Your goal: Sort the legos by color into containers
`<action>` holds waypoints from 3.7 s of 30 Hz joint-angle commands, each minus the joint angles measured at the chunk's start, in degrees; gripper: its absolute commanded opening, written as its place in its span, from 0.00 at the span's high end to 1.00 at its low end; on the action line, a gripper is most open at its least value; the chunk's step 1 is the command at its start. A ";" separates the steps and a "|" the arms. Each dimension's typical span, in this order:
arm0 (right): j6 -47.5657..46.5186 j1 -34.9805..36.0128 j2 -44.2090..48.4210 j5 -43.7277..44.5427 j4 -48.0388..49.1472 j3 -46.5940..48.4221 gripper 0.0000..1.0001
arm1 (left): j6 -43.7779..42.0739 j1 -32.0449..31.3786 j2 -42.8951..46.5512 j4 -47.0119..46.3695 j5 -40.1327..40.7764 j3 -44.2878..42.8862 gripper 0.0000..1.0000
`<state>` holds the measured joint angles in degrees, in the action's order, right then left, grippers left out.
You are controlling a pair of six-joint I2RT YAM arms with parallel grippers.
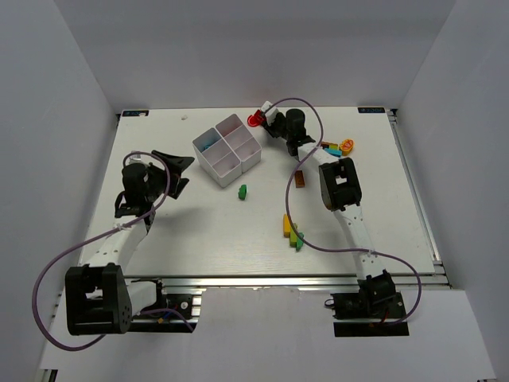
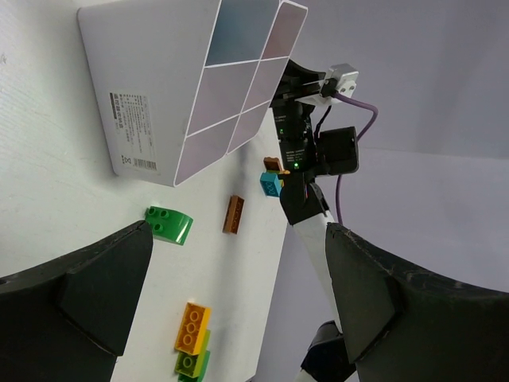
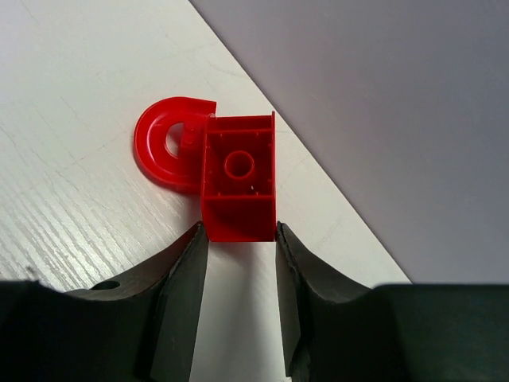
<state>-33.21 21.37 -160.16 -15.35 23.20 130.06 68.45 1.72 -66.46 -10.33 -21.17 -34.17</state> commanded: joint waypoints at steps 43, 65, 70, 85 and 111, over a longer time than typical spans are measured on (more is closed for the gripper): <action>5.17 0.87 6.43 -0.64 6.59 2.13 1.00 | -1.38 1.01 2.12 1.10 -1.77 -0.81 0.02; 9.31 3.24 -0.07 -2.75 5.28 7.66 1.00 | -1.91 0.92 0.63 2.06 -2.03 -1.60 0.02; 9.13 3.16 -0.77 -2.31 4.92 7.67 1.00 | -2.17 1.01 0.36 2.42 -1.95 -1.95 0.02; 9.13 2.98 0.19 -2.40 2.90 4.06 1.00 | -2.17 1.01 0.71 2.33 -1.77 -1.77 0.02; 9.13 2.54 4.41 -1.35 -0.44 -1.64 1.00 | -2.09 1.01 2.65 2.86 -1.77 -1.69 0.02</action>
<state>-24.47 24.38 -160.22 -17.37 22.87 130.19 67.02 2.46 -65.82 -7.70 -22.76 -34.24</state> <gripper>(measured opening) 0.424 0.982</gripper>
